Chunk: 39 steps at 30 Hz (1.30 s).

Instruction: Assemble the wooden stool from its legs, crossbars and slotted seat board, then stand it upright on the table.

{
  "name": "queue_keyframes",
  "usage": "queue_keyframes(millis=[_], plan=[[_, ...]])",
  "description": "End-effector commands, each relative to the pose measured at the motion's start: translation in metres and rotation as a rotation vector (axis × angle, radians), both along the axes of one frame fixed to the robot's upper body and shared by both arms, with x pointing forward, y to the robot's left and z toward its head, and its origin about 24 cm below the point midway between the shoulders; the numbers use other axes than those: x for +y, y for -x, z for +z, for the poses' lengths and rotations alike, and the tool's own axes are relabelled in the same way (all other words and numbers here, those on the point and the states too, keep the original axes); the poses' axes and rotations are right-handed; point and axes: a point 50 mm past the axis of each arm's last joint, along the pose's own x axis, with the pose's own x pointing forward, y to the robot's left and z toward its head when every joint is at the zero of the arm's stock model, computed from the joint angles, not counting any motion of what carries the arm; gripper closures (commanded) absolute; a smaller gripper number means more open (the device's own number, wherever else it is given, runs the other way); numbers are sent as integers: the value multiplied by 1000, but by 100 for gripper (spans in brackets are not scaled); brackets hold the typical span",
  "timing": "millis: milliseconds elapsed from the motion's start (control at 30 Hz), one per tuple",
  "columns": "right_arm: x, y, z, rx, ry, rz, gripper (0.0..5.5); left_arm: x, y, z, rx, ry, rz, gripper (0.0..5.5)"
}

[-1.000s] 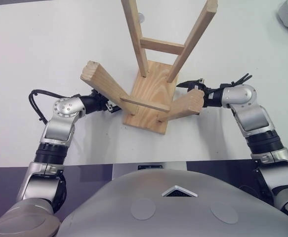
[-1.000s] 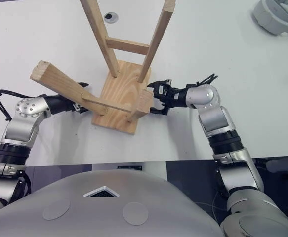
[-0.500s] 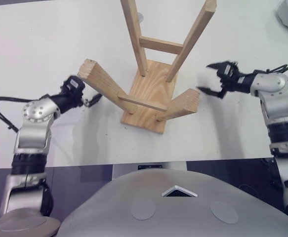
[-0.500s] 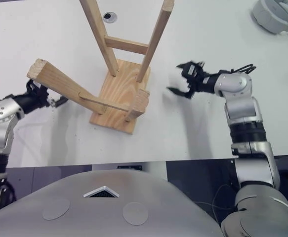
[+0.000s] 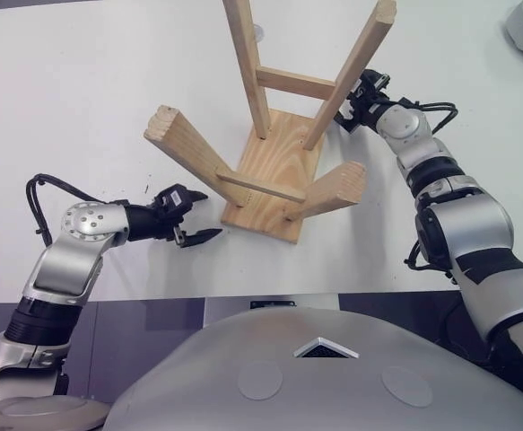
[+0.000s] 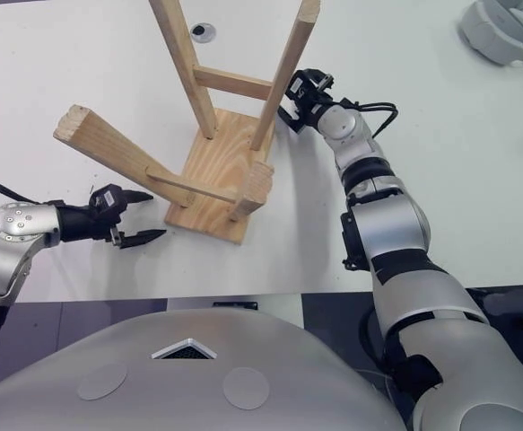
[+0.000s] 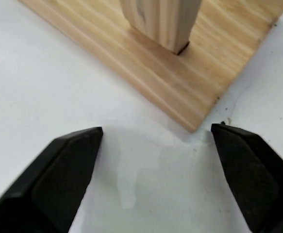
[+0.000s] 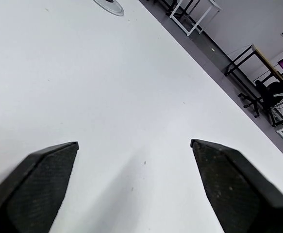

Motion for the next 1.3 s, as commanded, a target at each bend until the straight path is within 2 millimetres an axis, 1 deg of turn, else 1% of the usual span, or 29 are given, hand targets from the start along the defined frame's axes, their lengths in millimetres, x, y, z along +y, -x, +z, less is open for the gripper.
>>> queue_keyframes(millis=[33, 133, 267, 367, 433, 533, 600, 667, 700, 767, 800, 900, 967, 1033, 1067, 1133, 1200, 1300], plan=[[0, 6, -5, 68, -58, 70, 117, -4, -10, -17, -30, -78, 19, 135], [-5, 6, 1, 79, -109, 113, 117, -1, -13, -25, -43, -113, 26, 135], [-10, 13, 2, 136, -153, 224, 117, 11, -21, -25, -66, -139, 53, 135], [-13, 23, -2, 206, -173, 353, 117, 19, -32, -25, -97, -145, 93, 135], [-18, 36, -12, 286, -147, 420, 117, 21, -46, -25, -139, -137, 138, 135], [-27, 51, -24, 357, -122, 469, 117, 14, -72, -27, -209, -109, 204, 135], [-29, 58, -25, 365, -142, 504, 117, 0, -86, -28, -253, -80, 210, 135], [-30, 64, -24, 354, -155, 542, 117, -11, -94, -29, -281, -48, 212, 135], [-31, 66, -23, 346, -150, 554, 117, -12, -95, -29, -287, -39, 216, 135], [-38, 73, -19, 333, -132, 561, 117, -3, -93, -28, -299, -44, 229, 135], [-44, 76, -16, 317, -126, 550, 117, 5, -91, -27, -311, -58, 240, 135], [-62, 76, -3, 199, -83, 426, 117, 39, -86, -13, -387, -108, 309, 135], [-69, 77, 8, 125, -110, 354, 117, 57, -83, -3, -452, -131, 357, 135], [-72, 80, 20, 73, -165, 312, 117, 69, -81, 6, -492, -129, 400, 135], [-73, 82, 25, 63, -185, 302, 117, 71, -78, 8, -493, -121, 406, 135], [-74, 95, 28, 105, -189, 314, 117, 64, -62, 3, -434, -95, 349, 135], [-75, 109, 22, 162, -144, 323, 117, 57, -47, -4, -379, -92, 304, 135], [-68, 120, 14, 203, -97, 309, 117, 47, -25, -16, -285, -102, 249, 135]])
